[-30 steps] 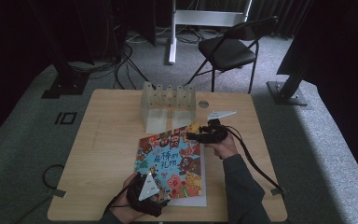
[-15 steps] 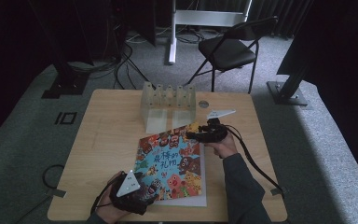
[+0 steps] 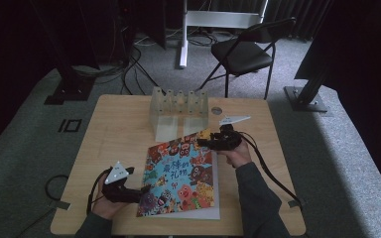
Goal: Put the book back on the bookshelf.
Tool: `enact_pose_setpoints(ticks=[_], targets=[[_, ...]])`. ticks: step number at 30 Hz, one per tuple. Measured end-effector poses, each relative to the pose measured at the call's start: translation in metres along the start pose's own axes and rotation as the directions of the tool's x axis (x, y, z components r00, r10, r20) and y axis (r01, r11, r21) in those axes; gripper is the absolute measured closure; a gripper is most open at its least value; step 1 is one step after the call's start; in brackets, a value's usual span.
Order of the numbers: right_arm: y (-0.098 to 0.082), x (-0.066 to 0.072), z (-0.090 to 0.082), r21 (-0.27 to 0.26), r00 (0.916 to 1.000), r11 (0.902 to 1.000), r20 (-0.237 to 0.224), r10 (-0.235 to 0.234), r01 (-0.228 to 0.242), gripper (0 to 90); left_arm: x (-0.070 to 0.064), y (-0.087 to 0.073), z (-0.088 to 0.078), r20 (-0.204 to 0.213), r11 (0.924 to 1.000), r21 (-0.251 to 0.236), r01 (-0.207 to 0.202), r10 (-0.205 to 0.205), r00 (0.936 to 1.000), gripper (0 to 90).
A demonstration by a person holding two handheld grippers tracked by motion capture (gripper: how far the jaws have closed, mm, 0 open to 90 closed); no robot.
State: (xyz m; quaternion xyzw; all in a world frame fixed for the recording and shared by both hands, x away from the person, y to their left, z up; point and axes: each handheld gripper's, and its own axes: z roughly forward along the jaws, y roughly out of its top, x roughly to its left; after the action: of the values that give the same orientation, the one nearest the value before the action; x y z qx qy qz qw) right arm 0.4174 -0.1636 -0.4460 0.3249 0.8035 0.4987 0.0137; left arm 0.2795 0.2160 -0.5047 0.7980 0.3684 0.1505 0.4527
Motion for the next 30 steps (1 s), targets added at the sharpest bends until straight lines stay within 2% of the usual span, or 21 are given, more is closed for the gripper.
enact_pose_setpoints(ticks=[4,10,13,16,23,26,30], targets=[[0.000,0.001,0.000,-0.004,1.0000,1.0000,0.001,0.004,-0.004,56.6,0.007,0.003,0.006,-0.017,1.0000,0.008,0.005,-0.005,0.9998,6.1],[0.006,0.008,-0.002,-0.015,0.9998,0.9999,0.015,-0.008,0.008,58.2,0.008,0.008,0.015,-0.004,0.9999,0.015,-0.001,0.001,1.0000,6.9],[0.008,0.013,-0.005,-0.026,0.9996,0.9995,0.022,-0.017,0.018,59.3,0.011,0.009,0.019,0.007,0.9998,0.017,0.012,-0.012,0.9999,6.9],[0.011,0.016,-0.010,-0.049,0.9993,0.9984,0.025,-0.027,0.028,61.2,0.016,0.008,0.023,0.009,0.9990,0.027,0.035,-0.035,0.9993,7.6],[0.016,0.018,-0.024,-0.108,0.9991,0.9935,0.027,-0.033,0.036,66.5,0.025,0.008,0.026,0.021,0.9970,0.015,0.075,-0.076,0.9969,7.6],[0.018,0.020,-0.031,-0.131,0.9988,0.9903,0.021,-0.044,0.046,68.1,0.027,0.011,0.028,0.018,0.9976,0.027,0.063,-0.064,0.9978,7.6],[0.020,0.023,-0.038,-0.161,0.9983,0.9853,0.016,-0.056,0.058,69.9,0.028,0.019,0.030,0.029,0.9981,0.005,0.061,-0.061,0.9977,7.6]])
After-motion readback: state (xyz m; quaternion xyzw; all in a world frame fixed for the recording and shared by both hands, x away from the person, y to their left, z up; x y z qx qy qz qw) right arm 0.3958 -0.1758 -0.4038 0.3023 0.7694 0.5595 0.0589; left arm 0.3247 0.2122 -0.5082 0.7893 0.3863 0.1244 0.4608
